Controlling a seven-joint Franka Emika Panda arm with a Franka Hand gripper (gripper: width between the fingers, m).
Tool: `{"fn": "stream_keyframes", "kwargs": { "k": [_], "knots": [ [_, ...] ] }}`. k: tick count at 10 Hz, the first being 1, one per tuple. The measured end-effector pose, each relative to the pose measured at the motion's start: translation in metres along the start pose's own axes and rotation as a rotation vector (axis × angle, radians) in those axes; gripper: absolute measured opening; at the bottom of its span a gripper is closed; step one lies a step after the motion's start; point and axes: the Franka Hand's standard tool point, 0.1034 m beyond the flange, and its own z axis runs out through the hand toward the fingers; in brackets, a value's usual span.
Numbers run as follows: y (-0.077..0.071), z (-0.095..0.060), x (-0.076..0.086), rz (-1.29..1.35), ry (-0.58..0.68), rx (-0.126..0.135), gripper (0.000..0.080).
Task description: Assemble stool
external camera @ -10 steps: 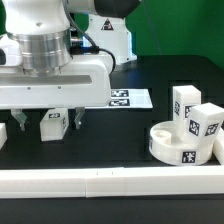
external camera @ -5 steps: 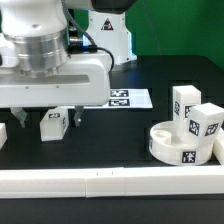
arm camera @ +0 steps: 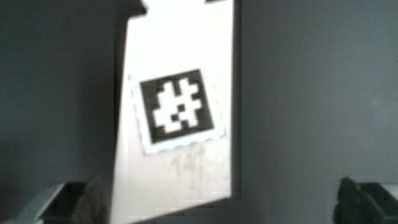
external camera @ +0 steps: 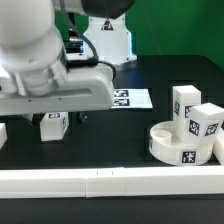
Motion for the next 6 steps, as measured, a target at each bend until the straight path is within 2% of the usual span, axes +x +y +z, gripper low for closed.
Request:
{"fn": "stream_keyframes", "kwargs": {
  "k": [1,2,3,4,5,6],
  "knots": [
    [0.0,0.002,0.0,-0.005,-0.054,0.001,0.0649],
    [0.003,0.005,-0.003,-0.006,-0.125,-0.014,0.0649],
    [0.01,0.005,-0.008,0.004,-0.25,-0.065,0.0649],
    [0.014,0.006,-0.004,0.001,-0.313,-0.093,0.0649],
    [0.016,0.01,-0.006,0.005,-0.388,-0.107,0.0649],
    [0.015,0.015,-0.005,0.007,-0.42,-0.107,0.0649]
  ]
}}
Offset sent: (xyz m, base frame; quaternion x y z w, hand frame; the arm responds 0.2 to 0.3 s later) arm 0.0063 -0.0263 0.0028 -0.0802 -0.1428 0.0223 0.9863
